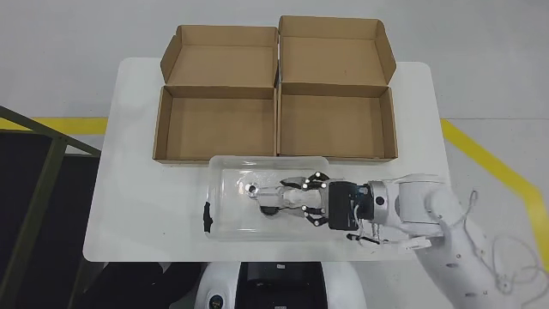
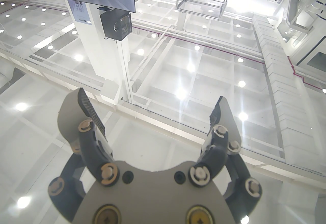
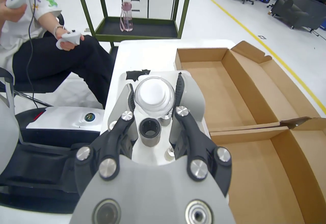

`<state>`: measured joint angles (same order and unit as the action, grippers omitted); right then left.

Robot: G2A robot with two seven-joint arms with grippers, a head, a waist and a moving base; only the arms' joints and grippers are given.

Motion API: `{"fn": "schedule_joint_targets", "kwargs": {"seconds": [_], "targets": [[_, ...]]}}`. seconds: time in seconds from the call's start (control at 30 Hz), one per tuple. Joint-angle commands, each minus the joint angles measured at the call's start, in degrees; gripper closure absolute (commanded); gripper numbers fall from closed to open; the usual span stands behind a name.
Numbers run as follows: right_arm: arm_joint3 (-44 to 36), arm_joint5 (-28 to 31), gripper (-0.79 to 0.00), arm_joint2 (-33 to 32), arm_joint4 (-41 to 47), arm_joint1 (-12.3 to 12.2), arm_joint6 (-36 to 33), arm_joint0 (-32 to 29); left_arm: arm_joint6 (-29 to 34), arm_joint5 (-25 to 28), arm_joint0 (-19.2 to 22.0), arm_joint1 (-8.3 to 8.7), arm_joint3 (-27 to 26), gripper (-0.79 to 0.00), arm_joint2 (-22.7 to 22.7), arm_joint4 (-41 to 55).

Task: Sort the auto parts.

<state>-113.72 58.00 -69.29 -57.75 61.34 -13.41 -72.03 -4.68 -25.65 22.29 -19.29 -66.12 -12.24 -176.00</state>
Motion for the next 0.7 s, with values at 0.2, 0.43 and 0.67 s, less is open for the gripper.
{"fn": "schedule_joint_targets", "kwargs": {"seconds": [0.2, 0.43, 0.67], "targets": [[-0.99, -0.62, 0.000, -3.02, 3.91, -0.03, 8.35, 1.54, 0.00, 0.00, 0.00, 0.00, 0.00, -0.785, 0.00, 0.00], [-3.37, -1.51, 0.000, -5.76, 6.21, -0.09, 13.10, 1.00, 0.00, 0.00, 0.00, 0.00, 0.00, -0.785, 0.00, 0.00], [-5.68, -1.45, 0.000, -10.03, 7.68, -0.37, 16.76, -1.78, 0.00, 0.00, 0.00, 0.00, 0.00, -0.785, 0.00, 0.00]]}}
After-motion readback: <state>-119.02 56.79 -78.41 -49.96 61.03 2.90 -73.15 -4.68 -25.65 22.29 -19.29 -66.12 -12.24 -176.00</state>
